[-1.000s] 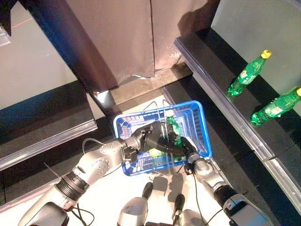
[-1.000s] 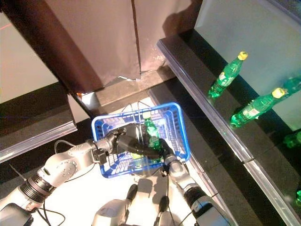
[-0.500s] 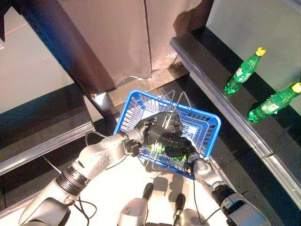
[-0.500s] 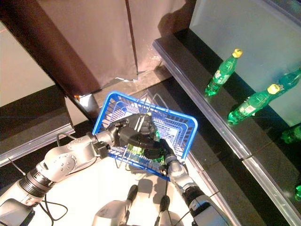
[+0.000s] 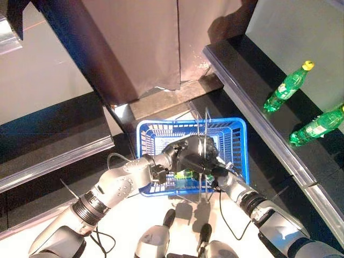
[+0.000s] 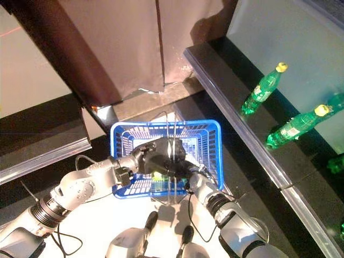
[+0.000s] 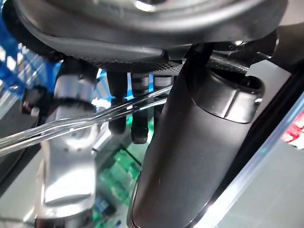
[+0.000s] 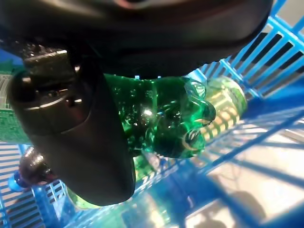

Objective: Pick up the drink and place into the basket.

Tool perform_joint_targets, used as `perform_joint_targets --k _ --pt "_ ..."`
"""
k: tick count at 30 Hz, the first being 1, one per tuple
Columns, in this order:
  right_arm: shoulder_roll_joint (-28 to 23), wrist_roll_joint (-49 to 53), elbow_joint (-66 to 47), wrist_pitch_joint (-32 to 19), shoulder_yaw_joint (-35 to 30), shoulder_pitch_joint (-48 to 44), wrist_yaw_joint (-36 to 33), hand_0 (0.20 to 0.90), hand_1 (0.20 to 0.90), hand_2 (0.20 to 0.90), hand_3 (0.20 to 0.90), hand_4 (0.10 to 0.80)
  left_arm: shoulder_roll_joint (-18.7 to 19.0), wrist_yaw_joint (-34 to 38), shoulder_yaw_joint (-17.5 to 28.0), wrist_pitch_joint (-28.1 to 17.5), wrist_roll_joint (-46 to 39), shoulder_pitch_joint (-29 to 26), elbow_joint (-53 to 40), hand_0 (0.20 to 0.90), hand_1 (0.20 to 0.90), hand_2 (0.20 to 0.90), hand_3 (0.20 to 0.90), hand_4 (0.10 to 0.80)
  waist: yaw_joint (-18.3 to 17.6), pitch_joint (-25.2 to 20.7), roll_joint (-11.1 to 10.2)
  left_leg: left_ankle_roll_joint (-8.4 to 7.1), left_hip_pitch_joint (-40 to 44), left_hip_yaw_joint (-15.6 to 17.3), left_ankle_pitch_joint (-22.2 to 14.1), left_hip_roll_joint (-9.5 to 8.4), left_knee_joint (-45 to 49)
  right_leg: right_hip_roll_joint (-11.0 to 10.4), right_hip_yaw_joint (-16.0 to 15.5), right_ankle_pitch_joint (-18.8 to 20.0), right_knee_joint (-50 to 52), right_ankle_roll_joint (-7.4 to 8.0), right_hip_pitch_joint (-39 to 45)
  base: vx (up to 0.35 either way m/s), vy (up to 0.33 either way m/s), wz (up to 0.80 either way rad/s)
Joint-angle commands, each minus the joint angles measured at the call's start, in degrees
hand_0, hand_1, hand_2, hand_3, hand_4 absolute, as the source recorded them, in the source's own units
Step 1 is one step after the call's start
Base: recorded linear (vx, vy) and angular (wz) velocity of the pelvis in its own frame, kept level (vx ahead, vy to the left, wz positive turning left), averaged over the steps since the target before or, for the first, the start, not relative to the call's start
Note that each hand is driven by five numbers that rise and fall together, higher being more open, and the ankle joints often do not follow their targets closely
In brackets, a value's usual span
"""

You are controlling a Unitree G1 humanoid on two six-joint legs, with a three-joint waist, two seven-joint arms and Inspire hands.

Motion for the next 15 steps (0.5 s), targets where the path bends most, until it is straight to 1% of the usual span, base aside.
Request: perform_joint_targets --k 1,2,7,9,13,15 --pt "4.5 -1.4 8.9 -1.4 4.5 -1.8 -0.9 0.573 0.573 0.573 0.518 0.418 -23.2 -8.7 2.1 -10.3 -10.6 -9.7 -5.8 0.3 0.3 0.3 0.2 0.1 1.7 -26.1 -0.1 -2.27 -1.4 7.0 -7.1 -0.31 -0.2 -0.6 -1.0 0.2 -0.2 2.03 -6.6 0.032 0.023 0.09" --pt "4.7 -1.7 9.1 -1.2 4.6 -2.2 -1.0 0.9 0.9 0.9 0.9 0.8 -23.8 -8.9 1.8 -9.7 -10.8 -9.3 -5.6 0.3 0.3 0.3 0.2 0.1 1.9 -26.2 -0.1 -2.25 -1.4 6.9 -7.1 -0.35 -0.2 -0.7 -1.0 0.2 -0.2 2.04 -6.5 0.04 0.026 0.09" --pt "5.6 -2.7 9.9 0.3 4.8 -3.3 0.0 0.9 0.9 0.9 0.9 0.8 -25.5 -9.2 0.8 -9.6 -9.0 -7.9 -5.5 0.3 0.3 0.3 0.2 0.1 2.4 -26.2 -0.2 -2.16 -1.3 6.8 -7.3 -0.35 0.1 -0.9 -1.2 0.3 -0.2 2.0 -6.3 0.012 0.007 0.02" --pt "5.8 -2.9 9.9 0.7 5.2 -3.6 0.2 0.9 0.9 0.9 0.9 0.8 -25.6 -8.9 0.5 -10.1 -9.0 -8.0 -5.6 0.3 0.3 0.3 0.2 0.1 2.5 -26.2 -0.3 -2.15 -1.3 6.9 -7.3 -0.32 0.2 -0.9 -1.4 0.3 -0.2 2.01 -6.2 0.0 0.0 0.0" --pt "5.6 -2.0 9.8 -0.4 5.3 -4.0 0.0 0.9 0.9 0.9 0.9 0.8 -25.6 -7.3 0.6 -11.7 -6.8 -7.8 -5.8 0.3 0.3 0.3 0.2 0.1 2.7 -26.2 -0.4 -2.16 -1.4 7.0 -7.3 -0.33 0.3 -1.1 -1.9 0.5 -0.2 2.03 -6.2 0.0 0.0 0.0" --pt "4.8 -1.7 8.7 -2.1 5.1 -3.7 -0.5 0.9 0.9 0.9 0.9 0.8 -24.8 -5.9 1.2 -13.6 -2.9 -7.7 -5.8 0.3 0.3 0.3 0.2 0.1 2.6 -26.1 -0.5 -2.11 -1.4 7.0 -7.4 -0.33 0.3 -1.1 -1.9 0.5 -0.2 2.13 -6.2 0.0 0.0 0.0"
